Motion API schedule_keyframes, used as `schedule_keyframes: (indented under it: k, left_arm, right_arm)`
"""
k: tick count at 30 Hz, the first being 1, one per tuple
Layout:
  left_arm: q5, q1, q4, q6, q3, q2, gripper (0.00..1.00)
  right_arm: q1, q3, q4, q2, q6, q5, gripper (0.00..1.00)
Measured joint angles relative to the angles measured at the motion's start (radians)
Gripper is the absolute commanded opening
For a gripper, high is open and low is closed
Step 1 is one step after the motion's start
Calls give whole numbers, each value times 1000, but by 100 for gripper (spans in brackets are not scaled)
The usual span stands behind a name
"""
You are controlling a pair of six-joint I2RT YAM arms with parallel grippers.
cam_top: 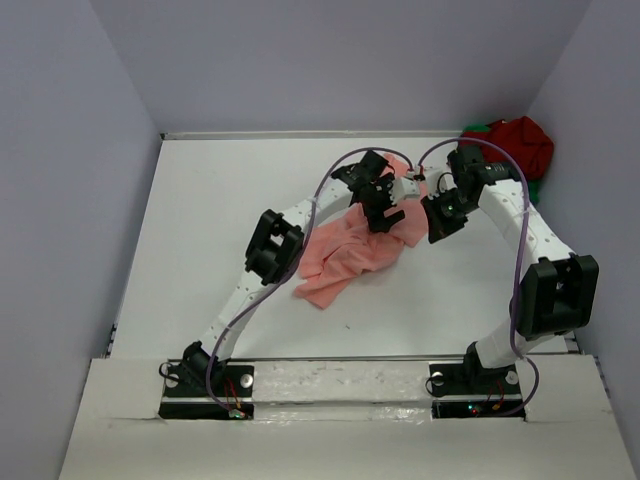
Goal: Fold and stack the t-shirts
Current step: Rotate the tshirt 90 degrees
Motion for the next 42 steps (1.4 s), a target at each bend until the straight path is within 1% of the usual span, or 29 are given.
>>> schedule_keyframes:
  k: [4, 8, 11, 13, 14, 15, 16, 17, 19, 20, 21, 25, 28, 32, 34, 37, 42]
  left_arm:
    - [-54, 0, -12, -18, 22, 5, 99]
    - [-114, 0, -34, -53, 85, 39, 99]
    - [-154, -1, -39, -79, 105, 49, 98]
    - [-182, -1, -46, -97, 128, 59, 88]
    - [-189, -1, -48, -103, 135, 63, 86]
    - [-198, 0, -50, -110, 143, 66, 85]
    - [-212, 0, -51, -118, 148, 70, 86]
    - [-225, -1, -53, -124, 151, 71, 91]
    - [-254, 0, -52, -143, 154, 71, 94]
    - [-272, 1, -52, -155, 157, 71, 98]
    - [-289, 2, -51, -166, 158, 71, 99]
    - [-362, 24, -23, -209, 160, 73, 99]
    - [-424, 66, 6, -237, 182, 88, 99]
    - [-461, 132, 47, -268, 165, 84, 99]
    - [-442, 165, 87, -295, 94, 46, 99]
    - [-430, 200, 104, -308, 19, -24, 99]
    - [-450, 200, 105, -298, 29, -148, 99]
  right_arm:
    - [0, 0, -2, 2, -3, -10, 0]
    - [0, -1, -8, 2, -4, -21, 0]
    - [0, -5, -11, 2, -4, -29, 0]
    - [0, -5, -19, 2, -3, -35, 0]
    - [0, -5, -24, 2, -3, -39, 0]
    - [0, -5, -27, 2, -3, -42, 0]
    - [0, -5, -31, 2, -3, -45, 0]
    - [0, -5, -34, 2, -3, -47, 0]
    - [0, -5, -39, 2, -3, -50, 0]
    - [0, -5, -43, 2, -3, -53, 0]
    - [0, -5, -48, 2, -3, -56, 0]
    - [0, -5, -61, 2, -3, -66, 0]
    - [0, -5, -67, 2, -3, -72, 0]
    - [0, -5, -74, 2, -4, -77, 0]
    - [0, -5, -79, 2, -5, -81, 0]
    - [0, -5, -79, 5, -8, -91, 0]
    - [0, -5, -80, 9, -15, -132, 0]
